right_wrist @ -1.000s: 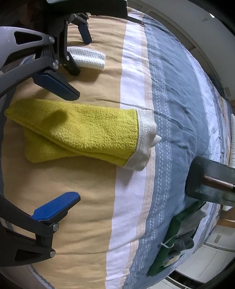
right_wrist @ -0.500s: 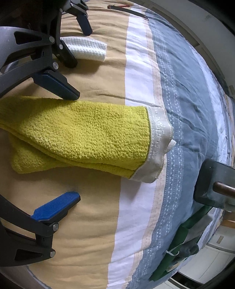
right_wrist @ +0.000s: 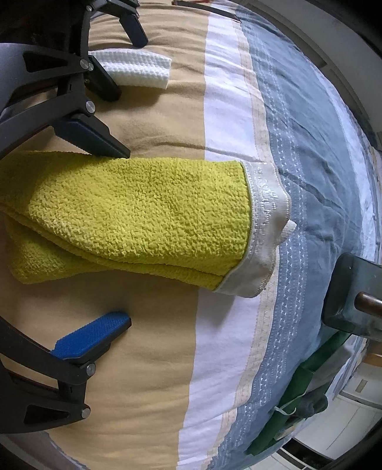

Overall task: Organize soft objects
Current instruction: 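Lower the left gripper over the white cloth while the right lowers over the yellow towel, then close the left gripper on the white cloth while the right closes on the yellow towel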

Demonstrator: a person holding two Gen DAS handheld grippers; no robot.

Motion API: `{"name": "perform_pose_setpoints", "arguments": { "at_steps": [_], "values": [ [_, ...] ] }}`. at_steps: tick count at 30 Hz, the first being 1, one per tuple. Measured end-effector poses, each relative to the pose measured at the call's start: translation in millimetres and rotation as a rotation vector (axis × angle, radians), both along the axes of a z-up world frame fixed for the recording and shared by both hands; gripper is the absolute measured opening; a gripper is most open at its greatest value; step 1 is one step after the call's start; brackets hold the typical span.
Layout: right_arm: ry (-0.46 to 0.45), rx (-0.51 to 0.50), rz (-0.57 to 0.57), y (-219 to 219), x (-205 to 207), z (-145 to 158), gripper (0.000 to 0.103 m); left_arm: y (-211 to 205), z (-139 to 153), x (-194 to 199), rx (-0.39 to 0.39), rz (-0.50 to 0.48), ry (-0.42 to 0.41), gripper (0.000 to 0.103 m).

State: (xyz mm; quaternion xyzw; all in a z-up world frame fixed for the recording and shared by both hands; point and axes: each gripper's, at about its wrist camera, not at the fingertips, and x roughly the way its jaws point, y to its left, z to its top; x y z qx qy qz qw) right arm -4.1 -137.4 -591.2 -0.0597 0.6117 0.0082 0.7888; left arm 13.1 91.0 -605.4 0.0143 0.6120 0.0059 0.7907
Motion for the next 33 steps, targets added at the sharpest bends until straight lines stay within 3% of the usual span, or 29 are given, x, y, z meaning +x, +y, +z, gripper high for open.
{"name": "perform_pose_setpoints", "arguments": {
  "at_steps": [12,20,33],
  "values": [
    [-0.006,-0.019,0.019,3.2,-5.5,0.8,0.096,-1.5,-0.7,-0.3,0.015,-0.005,-0.006,0.102],
    [-0.009,-0.033,0.055,2.9,-10.0,6.8,0.083,-1.2,-1.3,-0.3,0.018,-0.005,0.003,0.102],
    [-0.003,-0.016,0.076,1.6,-10.5,8.9,0.073,-0.8,-2.5,0.3,0.025,-0.010,0.002,0.102]
  ]
}}
